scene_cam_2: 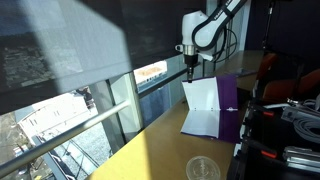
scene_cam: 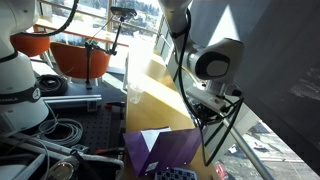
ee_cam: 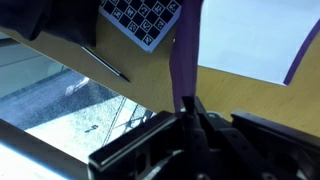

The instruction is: Close the purple file holder

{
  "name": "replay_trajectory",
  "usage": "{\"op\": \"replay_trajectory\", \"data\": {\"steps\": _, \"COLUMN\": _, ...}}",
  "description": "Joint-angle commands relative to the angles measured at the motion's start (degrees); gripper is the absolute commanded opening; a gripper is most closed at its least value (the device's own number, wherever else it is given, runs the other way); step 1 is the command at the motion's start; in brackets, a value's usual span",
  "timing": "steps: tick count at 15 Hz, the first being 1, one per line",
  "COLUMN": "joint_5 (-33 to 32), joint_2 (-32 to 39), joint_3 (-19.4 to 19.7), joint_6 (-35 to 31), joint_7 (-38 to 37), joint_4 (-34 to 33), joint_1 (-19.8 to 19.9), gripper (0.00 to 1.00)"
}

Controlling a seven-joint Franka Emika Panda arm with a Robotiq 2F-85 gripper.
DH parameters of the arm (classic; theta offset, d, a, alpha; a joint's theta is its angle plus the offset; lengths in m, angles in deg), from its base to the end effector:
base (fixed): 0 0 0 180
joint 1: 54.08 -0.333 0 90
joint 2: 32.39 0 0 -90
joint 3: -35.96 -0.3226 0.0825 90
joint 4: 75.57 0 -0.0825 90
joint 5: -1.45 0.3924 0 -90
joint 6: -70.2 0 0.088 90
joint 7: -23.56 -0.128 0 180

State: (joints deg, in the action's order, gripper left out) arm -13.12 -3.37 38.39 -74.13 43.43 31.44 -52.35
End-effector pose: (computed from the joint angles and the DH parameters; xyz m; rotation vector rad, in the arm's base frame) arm 0.6644 -0.0476 0.2363 2.8463 0.6926 0.1494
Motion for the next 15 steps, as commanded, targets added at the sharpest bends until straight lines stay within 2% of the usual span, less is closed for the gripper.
{"op": "replay_trajectory", "data": {"steps": 1, "joint_5": -3.3, "joint_2": -3.0, "joint_3": 1.4, "joint_6": -6.3, "joint_7": -2.7, "joint_4": 3.6, "joint_1": -0.3, "gripper": 0.0}}
{"op": "replay_trajectory", "data": {"steps": 9, "joint_5": -4.7, "joint_2": 0.0, "joint_3": 2.6, "joint_6": -14.1, "joint_7": -5.8, "joint_4": 1.4, "joint_1": -1.3, "gripper": 0.0}}
{"op": "replay_trajectory", "data": {"steps": 15, "joint_5": -8.1, "joint_2": 1.1, "joint_3": 4.7, "joint_6": -18.5, "joint_7": -9.5, "joint_4": 2.1, "joint_1": -4.5, "gripper": 0.0}}
